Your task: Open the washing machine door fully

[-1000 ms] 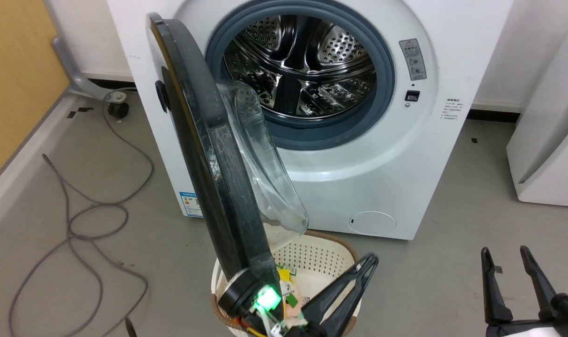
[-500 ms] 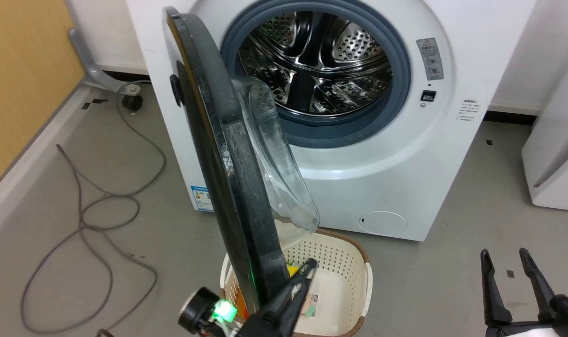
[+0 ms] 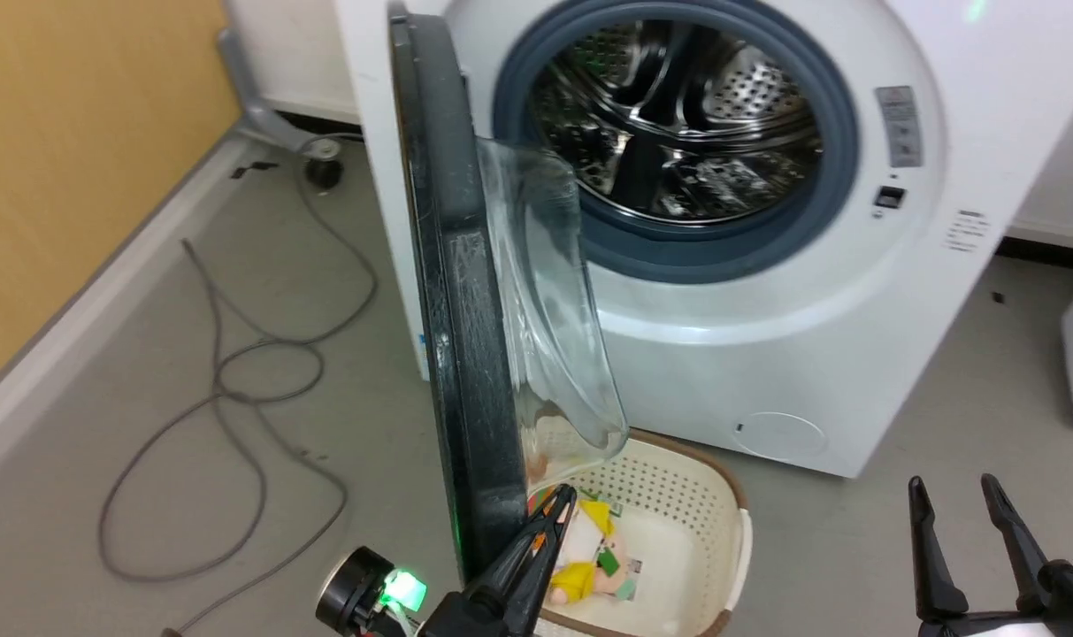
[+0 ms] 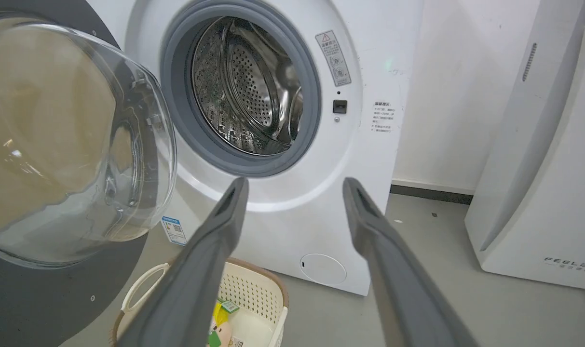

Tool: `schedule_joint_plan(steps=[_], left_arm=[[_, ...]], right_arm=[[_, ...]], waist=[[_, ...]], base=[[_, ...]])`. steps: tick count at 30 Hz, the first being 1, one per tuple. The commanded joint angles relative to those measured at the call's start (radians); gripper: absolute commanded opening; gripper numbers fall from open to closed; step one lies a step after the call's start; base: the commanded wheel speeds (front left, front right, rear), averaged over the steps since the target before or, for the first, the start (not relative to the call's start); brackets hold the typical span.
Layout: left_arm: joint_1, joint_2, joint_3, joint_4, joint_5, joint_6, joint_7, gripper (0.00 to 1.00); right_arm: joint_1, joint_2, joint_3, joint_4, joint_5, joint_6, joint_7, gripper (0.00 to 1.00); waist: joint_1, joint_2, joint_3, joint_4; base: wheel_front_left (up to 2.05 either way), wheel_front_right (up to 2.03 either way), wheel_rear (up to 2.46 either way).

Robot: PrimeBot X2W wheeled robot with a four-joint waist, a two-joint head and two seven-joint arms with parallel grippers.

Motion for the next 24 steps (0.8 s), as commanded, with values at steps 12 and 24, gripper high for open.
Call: schedule_joint_plan(steps=[12, 24], left_arm=[[0.008, 0.032, 0.053, 0.0, -0.008, 0.031, -0.004, 0.0], [-0.025, 0.089, 0.195, 0.037, -0.035, 0.086, -0.004, 0.0]], right_arm=[[0.012, 0.004, -0.014, 0.005, 0.002, 0.005, -0.004, 1.0], [-0.004, 0.004, -0.022, -0.005, -0.008, 0.005, -0.004, 1.0]], waist=[[0.0, -0.0001, 0.021, 0.132], [0.0, -0.0001, 0.063, 0.187]], base=[[0.0, 0.0, 0.0], [0.0, 0.0, 0.0]])
